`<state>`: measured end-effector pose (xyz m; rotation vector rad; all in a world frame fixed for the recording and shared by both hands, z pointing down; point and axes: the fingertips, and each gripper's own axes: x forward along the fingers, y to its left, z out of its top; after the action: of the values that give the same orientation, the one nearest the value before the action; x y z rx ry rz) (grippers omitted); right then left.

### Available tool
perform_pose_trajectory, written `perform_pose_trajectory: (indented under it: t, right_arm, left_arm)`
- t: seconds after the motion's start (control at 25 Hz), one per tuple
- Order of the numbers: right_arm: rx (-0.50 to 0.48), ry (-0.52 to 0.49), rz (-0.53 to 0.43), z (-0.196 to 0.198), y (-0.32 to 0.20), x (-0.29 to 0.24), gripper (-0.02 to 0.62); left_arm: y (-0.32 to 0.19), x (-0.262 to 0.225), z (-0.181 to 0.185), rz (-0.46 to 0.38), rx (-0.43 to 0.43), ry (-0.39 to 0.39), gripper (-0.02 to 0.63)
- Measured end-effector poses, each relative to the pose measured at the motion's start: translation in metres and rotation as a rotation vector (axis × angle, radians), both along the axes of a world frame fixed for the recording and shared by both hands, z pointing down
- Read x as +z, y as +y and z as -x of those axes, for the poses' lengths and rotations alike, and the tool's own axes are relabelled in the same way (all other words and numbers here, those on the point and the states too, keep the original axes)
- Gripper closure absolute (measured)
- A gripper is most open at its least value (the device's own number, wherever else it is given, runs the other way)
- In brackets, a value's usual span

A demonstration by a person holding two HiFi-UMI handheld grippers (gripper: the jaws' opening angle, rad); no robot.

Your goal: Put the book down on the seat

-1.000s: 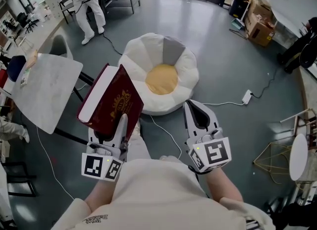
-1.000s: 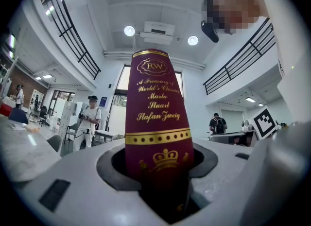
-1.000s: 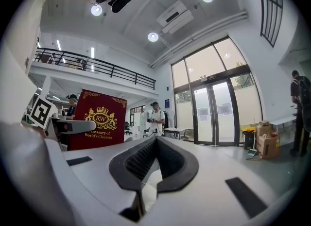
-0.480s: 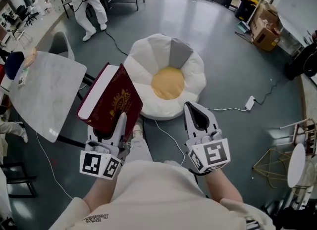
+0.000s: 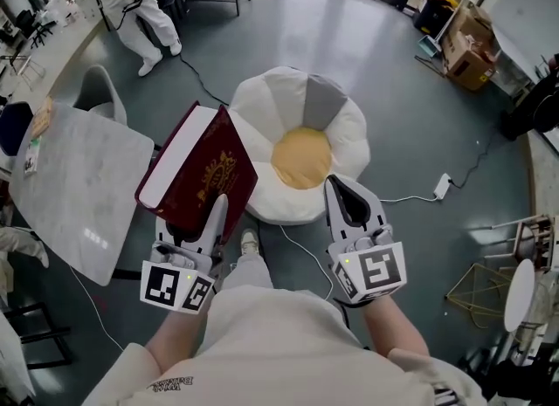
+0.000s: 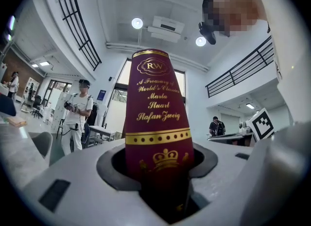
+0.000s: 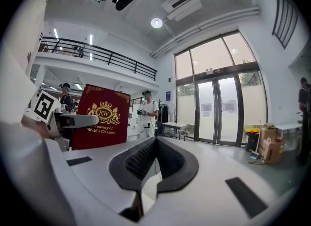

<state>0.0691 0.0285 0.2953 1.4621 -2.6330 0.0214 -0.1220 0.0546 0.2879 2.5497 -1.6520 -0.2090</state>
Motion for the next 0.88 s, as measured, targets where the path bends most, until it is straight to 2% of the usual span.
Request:
perform_pose_trajectory:
  t: [0.52,0.88]
  right_arm:
    - [0.095,0.009,0.008,0.063,-0.105,-0.009,0.595]
    - [0.143,0.000,0.011,0.091,-0.149,-0.006,0.595]
  left_arm:
    - [-0.113,-0.001,0.054,0.017,0.122,-0.019,0.373]
    - [-0.156,0.005,0.079,0.032,0.175,-0.023,0.371]
